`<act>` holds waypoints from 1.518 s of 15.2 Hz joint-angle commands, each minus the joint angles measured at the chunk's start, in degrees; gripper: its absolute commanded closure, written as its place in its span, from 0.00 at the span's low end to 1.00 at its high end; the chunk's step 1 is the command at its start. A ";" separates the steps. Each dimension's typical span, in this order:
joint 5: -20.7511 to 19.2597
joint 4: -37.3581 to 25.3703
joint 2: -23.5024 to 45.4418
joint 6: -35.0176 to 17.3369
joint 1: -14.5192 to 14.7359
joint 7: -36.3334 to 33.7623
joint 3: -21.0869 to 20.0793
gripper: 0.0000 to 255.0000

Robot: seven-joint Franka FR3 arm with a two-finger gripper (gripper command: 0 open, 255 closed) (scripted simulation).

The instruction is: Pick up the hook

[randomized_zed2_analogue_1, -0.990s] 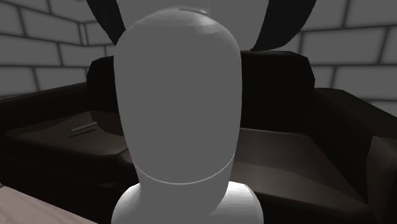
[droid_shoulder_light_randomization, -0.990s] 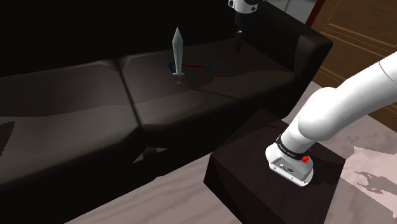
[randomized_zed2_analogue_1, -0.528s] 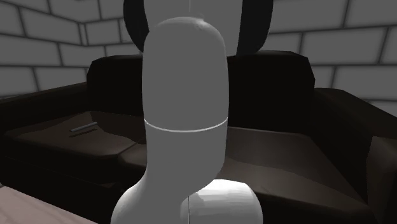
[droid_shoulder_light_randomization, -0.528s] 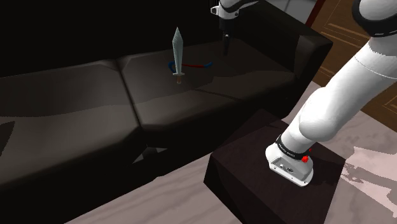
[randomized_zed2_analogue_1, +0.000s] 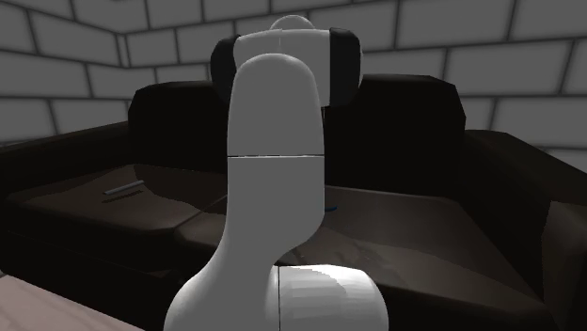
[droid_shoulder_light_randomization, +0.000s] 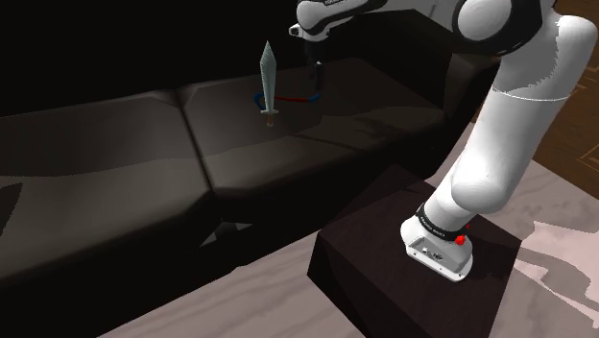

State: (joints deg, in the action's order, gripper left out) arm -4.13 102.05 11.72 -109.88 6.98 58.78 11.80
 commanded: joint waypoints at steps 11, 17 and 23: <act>1.30 -17.06 18.39 -0.94 -0.28 13.98 -4.05 0.00; 1.37 -15.40 19.63 -3.82 -0.32 13.78 -4.12 0.00; 1.37 -15.40 19.62 -3.82 -0.32 13.77 -4.12 1.00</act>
State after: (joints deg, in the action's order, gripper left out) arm -2.76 86.65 31.33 -113.71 6.66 72.56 7.69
